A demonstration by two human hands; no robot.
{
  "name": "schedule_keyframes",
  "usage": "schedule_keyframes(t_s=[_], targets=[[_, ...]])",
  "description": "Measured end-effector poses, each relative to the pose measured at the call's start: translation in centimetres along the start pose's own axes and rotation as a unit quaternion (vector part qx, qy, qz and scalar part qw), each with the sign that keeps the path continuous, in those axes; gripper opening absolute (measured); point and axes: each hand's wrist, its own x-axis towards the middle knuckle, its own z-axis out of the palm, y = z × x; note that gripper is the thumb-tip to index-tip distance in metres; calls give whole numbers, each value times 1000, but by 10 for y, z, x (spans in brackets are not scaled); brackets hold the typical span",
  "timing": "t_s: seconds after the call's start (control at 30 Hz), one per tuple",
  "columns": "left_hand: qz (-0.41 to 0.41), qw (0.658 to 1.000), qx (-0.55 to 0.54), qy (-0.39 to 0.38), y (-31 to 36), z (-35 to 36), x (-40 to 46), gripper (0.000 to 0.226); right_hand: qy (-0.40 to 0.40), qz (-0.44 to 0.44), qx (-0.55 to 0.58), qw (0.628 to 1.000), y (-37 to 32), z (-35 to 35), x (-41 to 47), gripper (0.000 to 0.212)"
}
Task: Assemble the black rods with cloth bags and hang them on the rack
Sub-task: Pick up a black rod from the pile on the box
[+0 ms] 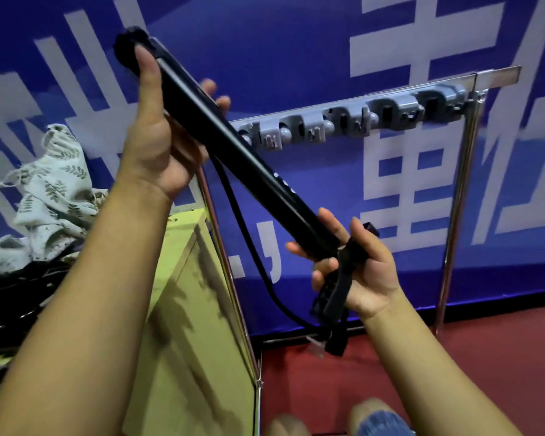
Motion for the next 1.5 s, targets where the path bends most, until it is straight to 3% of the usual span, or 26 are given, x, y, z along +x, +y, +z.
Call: schedule_keyframes(t_s=[0.1,0.2,0.33,0.43,0.6,0.77,0.97,1.23,1.37,1.5], targets=[[-112,990,44,-74,-29,-3,-20,64,17,-80,-109,991,0,12,1,34],[-149,980,93,-96,-58,-6,-44,42,-16,-114,-176,978,-1,20,-1,27],[-121,984,127,-12,-83,-5,-90,19,9,-228,-261,938,-10,31,-6,46],[-89,986,138,-9,-86,7,-123,21,44,-281,-337,898,-8,33,-5,57],[-37,978,195,-67,-78,30,-145,31,111,-357,-390,841,13,33,4,40],[-16,909,389,-148,-88,34,-148,65,150,-348,-427,821,30,42,2,47],[2,845,512,-153,-82,33,-146,73,133,-324,-420,837,34,39,2,49],[-31,730,664,-157,-76,42,-149,88,150,-365,-464,793,40,44,1,38],[-44,714,683,-146,-78,47,-153,86,182,-350,-472,788,43,45,-1,50],[-42,733,666,-134,-79,49,-157,83,203,-349,-466,787,49,48,-1,53]])
